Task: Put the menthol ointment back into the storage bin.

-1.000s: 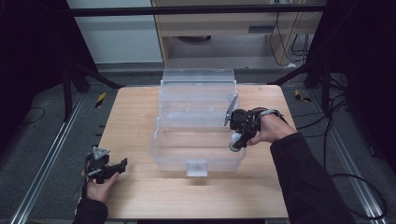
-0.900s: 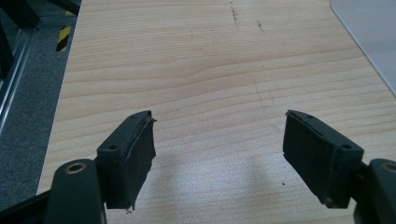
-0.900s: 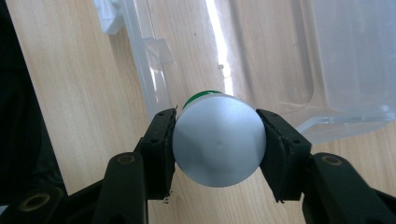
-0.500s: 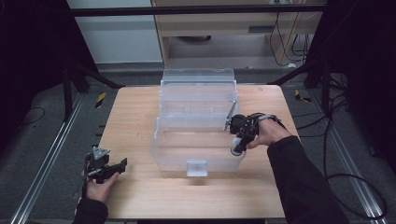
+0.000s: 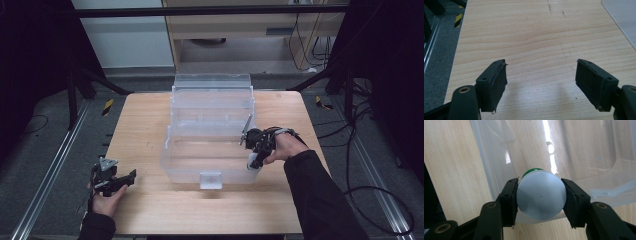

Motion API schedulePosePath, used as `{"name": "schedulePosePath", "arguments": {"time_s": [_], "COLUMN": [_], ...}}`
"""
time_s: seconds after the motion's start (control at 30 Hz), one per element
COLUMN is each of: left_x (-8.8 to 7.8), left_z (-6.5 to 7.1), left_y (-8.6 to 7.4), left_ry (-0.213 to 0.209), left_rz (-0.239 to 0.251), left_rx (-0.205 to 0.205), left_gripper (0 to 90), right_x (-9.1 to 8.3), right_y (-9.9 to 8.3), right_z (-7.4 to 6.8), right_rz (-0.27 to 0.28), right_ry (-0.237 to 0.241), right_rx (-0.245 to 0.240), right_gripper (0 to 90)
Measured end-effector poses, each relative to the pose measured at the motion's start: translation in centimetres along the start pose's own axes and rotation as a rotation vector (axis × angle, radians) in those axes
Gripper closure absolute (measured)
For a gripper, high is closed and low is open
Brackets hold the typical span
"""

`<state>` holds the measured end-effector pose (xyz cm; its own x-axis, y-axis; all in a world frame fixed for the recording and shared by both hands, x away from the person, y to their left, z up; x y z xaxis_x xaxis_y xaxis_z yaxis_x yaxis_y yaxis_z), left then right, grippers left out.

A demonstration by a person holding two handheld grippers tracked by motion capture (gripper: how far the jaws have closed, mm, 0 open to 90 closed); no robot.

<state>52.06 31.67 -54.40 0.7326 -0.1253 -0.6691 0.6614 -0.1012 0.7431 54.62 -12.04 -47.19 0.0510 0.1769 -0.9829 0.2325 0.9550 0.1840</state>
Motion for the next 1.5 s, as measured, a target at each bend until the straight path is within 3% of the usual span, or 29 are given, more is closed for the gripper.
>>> {"name": "schedulePosePath", "arguments": {"time_s": [0.93, 1.5], "left_x": [0.0, 0.0], "left_z": [0.0, 0.0], "left_y": [0.0, 0.0], "left_ry": [0.001, 0.001], "left_rz": [-0.001, -0.001], "left_rx": [0.000, 0.000], "left_gripper": [24.5, 24.5], "right_x": [2.0, 1.5], "right_y": [-0.2, -0.1], "right_z": [0.0, 0.0], "right_rz": [-0.018, -0.001], "right_ry": [0.014, 0.005], "right_rx": [-0.002, 0.016], "right_gripper": [49.9, 48.0]}}
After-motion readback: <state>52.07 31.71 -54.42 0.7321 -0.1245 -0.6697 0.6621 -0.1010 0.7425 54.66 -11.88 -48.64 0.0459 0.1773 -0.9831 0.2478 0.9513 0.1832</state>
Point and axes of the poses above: each handheld gripper's, and its own axes: x roughly forward along the jaws, y roughly out of its top, z roughly to its right, the point moved 9 cm from there along x, roughly forward along the jaws, and after that the axes turned 2 degrees about -x, right-handed, at the moved point
